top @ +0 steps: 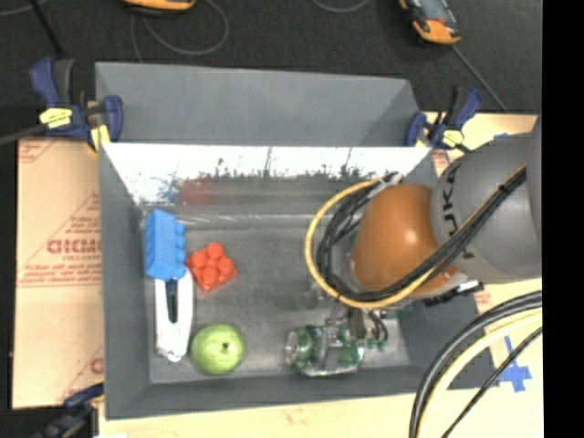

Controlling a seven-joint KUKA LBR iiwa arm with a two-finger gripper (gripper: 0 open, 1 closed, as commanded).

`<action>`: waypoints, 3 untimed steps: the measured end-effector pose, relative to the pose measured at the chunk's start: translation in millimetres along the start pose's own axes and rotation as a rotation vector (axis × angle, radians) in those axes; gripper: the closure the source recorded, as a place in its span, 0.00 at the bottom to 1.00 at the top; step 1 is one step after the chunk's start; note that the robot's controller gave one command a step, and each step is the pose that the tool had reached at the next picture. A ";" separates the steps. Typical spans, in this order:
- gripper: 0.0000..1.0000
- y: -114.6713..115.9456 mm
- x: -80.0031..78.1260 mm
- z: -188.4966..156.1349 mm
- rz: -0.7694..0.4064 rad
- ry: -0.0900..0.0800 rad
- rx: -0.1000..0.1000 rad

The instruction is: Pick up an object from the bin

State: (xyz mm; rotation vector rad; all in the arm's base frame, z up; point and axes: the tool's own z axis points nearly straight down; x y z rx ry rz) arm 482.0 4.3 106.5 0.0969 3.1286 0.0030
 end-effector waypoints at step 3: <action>1.00 -4.6 -20.4 -113.2 -0.242 0.007 0.001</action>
Offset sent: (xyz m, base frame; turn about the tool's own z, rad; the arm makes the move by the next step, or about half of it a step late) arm 0.0000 0.0000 0.0000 0.0000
